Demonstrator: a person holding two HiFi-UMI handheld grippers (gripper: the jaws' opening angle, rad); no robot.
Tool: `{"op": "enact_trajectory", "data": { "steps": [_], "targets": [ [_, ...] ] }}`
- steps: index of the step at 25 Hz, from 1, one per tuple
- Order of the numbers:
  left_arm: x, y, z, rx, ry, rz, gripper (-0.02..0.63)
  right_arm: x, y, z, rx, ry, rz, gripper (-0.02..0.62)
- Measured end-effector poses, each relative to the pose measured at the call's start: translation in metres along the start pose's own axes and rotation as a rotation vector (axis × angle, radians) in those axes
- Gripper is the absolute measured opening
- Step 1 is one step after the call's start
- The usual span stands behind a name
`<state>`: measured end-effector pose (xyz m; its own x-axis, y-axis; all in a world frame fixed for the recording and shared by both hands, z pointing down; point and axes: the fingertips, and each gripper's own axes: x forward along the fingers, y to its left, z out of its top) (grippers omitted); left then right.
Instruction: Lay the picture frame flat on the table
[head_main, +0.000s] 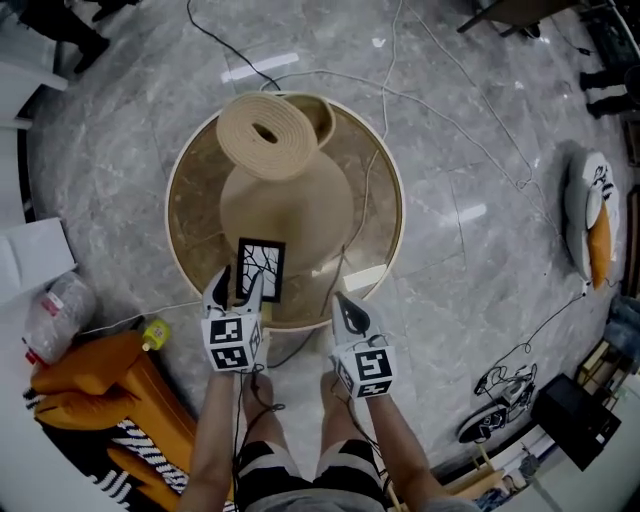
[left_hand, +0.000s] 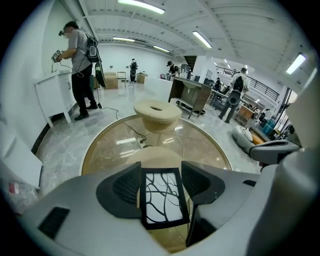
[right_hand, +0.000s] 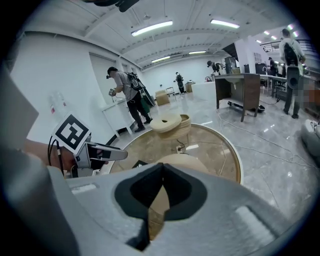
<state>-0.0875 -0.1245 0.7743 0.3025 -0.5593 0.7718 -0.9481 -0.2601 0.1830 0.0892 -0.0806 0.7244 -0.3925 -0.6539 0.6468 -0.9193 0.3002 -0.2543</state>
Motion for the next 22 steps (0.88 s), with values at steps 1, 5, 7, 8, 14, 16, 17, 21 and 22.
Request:
{"op": "enact_trajectory", "data": {
  "steps": [1, 5, 7, 8, 14, 16, 17, 21, 22],
  "targets": [
    [-0.007, -0.002, 0.008, 0.011, -0.011, -0.001, 0.265, -0.004, 0.001, 0.010, -0.006, -0.017, -0.003, -0.001],
    [-0.039, -0.013, 0.041, 0.046, -0.048, -0.002, 0.261, -0.022, 0.008, 0.051, -0.034, -0.071, -0.010, -0.002],
    [-0.056, -0.018, 0.056, 0.075, -0.063, 0.004, 0.255, -0.034, 0.014, 0.073, -0.047, -0.099, -0.011, -0.002],
    [-0.066, -0.021, 0.064, 0.089, -0.070, 0.005, 0.252, -0.041, 0.017, 0.085, -0.052, -0.114, -0.012, -0.002],
    [-0.129, -0.033, 0.123, 0.145, -0.163, 0.012, 0.207, -0.080, 0.040, 0.153, -0.074, -0.208, -0.027, -0.002],
    [-0.150, -0.037, 0.143, 0.159, -0.196, 0.017, 0.187, -0.095, 0.047, 0.176, -0.081, -0.241, -0.033, -0.002],
    [-0.161, -0.039, 0.150, 0.159, -0.205, 0.017, 0.177, -0.102, 0.051, 0.188, -0.083, -0.258, -0.035, -0.002],
    [-0.209, -0.050, 0.178, 0.183, -0.252, 0.006, 0.172, -0.137, 0.070, 0.229, -0.103, -0.316, -0.039, -0.002],
    [-0.221, -0.053, 0.184, 0.186, -0.262, 0.000, 0.172, -0.146, 0.074, 0.237, -0.110, -0.328, -0.039, 0.000]
  ]
}}
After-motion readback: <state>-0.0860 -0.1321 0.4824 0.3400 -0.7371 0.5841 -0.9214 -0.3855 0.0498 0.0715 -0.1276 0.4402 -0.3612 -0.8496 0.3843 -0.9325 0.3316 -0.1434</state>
